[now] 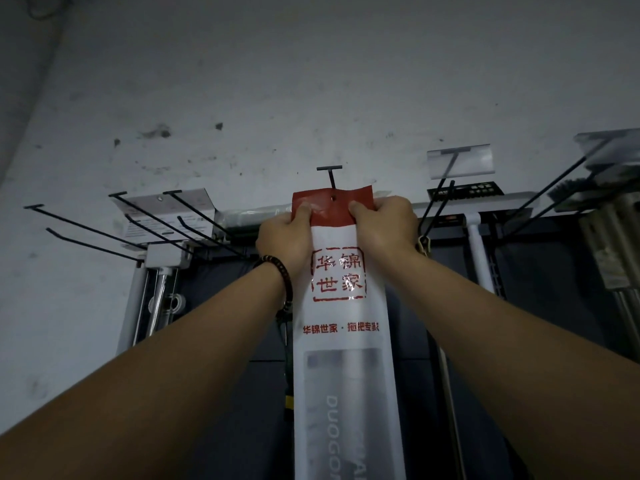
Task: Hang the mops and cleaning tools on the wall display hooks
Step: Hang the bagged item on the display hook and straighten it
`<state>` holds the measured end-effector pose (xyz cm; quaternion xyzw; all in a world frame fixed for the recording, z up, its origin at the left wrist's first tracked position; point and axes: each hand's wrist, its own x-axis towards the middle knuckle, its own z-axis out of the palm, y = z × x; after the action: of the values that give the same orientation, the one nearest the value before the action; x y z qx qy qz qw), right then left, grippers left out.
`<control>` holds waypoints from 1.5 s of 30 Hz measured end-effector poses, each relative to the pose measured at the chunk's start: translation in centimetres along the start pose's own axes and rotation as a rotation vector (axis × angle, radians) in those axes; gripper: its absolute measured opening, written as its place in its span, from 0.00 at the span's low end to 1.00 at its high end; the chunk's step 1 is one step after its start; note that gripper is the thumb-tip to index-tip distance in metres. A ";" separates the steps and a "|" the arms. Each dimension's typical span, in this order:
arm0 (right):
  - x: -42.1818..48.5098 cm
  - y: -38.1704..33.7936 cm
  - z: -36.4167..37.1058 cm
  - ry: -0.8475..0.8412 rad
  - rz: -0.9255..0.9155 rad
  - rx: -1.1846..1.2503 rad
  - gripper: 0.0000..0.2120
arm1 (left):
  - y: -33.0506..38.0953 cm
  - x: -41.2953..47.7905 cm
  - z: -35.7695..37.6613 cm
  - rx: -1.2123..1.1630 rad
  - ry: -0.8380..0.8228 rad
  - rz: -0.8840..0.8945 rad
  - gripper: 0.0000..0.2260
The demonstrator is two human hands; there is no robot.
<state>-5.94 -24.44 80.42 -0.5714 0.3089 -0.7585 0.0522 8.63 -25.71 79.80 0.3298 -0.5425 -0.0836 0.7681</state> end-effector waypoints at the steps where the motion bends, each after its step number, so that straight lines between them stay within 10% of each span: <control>1: 0.1 0.1 0.1 0.003 0.009 -0.006 0.16 | -0.1 0.2 0.2 -0.002 0.008 -0.009 0.22; 20: 4.1 6.6 2.5 -0.071 0.165 -0.107 0.10 | -5.3 2.5 3.3 0.211 -0.009 -0.063 0.21; 33: -2.7 9.0 -1.1 -0.005 -0.073 -0.084 0.10 | -6.6 -2.2 1.6 0.395 0.095 0.145 0.16; 45: -21.2 14.9 -6.0 -0.415 0.198 0.108 0.02 | -15.6 -23.3 -4.0 0.132 -0.314 0.089 0.07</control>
<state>-8.19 -24.76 53.91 -0.6784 0.3048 -0.6314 0.2193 6.51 -24.70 51.52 0.3381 -0.6741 -0.0641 0.6536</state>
